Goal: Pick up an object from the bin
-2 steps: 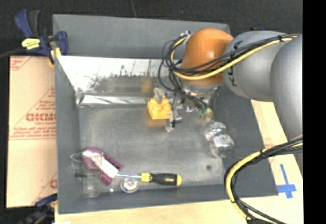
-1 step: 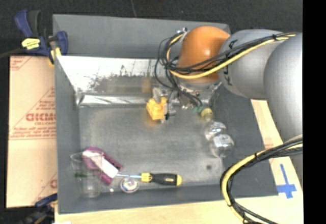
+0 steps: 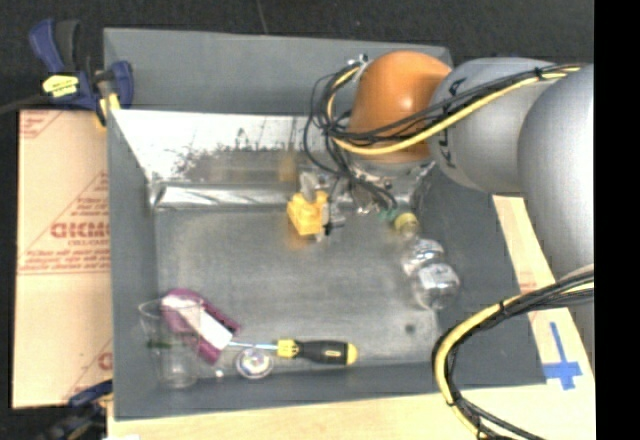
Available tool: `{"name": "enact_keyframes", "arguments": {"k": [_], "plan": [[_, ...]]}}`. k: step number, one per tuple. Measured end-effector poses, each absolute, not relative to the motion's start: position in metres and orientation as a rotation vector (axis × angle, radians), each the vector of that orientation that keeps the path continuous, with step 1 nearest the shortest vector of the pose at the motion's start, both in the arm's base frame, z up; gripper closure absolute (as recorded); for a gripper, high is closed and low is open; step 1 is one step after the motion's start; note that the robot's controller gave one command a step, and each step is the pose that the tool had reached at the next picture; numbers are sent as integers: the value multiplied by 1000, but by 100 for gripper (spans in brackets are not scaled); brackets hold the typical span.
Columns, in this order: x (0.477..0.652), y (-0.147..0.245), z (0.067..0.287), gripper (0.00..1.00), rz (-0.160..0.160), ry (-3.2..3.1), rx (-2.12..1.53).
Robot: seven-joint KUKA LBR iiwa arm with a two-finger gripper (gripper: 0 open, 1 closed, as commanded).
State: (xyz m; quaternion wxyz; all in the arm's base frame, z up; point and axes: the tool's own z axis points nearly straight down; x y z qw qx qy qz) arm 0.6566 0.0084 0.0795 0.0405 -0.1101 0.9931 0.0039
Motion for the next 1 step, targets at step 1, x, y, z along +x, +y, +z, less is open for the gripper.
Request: {"name": "enact_keyframes", "arguments": {"k": [1], "plan": [[648,8,140,100,16,3058,-331]]}}
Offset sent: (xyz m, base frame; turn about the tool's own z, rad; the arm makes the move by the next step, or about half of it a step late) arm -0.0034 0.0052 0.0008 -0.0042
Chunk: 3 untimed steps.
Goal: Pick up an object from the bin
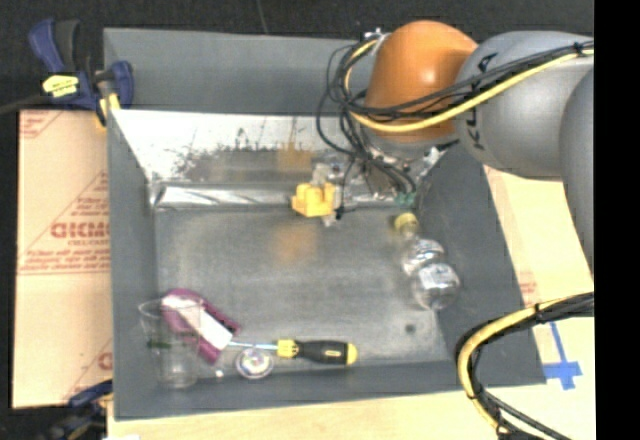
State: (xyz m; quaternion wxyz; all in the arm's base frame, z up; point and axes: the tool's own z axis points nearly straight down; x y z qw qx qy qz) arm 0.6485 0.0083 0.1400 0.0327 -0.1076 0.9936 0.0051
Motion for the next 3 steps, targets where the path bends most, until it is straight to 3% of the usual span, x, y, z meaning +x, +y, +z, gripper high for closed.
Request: {"name": "enact_keyframes", "arguments": {"k": [1,3], "plan": [[654,10,135,100,14,3041,-332],[650,-1,201,100,14,3046,-325]]}}
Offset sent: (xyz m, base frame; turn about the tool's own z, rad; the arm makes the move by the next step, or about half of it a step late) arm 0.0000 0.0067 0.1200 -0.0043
